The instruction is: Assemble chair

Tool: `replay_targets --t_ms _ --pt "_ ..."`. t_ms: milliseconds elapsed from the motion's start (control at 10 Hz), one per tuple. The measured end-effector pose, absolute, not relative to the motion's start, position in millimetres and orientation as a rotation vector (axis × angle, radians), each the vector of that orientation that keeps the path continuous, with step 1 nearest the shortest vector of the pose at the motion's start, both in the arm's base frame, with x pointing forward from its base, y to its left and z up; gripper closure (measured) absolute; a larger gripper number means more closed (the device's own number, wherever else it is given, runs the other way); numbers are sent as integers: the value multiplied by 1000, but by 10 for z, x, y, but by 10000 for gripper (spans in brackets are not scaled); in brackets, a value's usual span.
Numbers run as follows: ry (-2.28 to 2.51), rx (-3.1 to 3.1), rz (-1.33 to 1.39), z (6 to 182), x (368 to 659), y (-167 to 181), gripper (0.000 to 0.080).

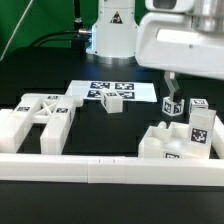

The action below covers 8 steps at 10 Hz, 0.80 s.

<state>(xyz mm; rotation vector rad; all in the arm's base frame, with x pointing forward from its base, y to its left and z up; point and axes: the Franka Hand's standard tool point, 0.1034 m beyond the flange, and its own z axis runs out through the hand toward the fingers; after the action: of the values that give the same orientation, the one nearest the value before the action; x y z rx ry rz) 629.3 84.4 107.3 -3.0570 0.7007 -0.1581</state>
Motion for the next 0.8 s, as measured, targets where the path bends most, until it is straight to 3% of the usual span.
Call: replay_targets --t_ms 100,300,800 --pt "598 -3076 -173 1137 6185 738 160" --pt "582 -3082 -181 1060 6041 675 152" --pt "581 -3083 -182 1056 6050 677 151"
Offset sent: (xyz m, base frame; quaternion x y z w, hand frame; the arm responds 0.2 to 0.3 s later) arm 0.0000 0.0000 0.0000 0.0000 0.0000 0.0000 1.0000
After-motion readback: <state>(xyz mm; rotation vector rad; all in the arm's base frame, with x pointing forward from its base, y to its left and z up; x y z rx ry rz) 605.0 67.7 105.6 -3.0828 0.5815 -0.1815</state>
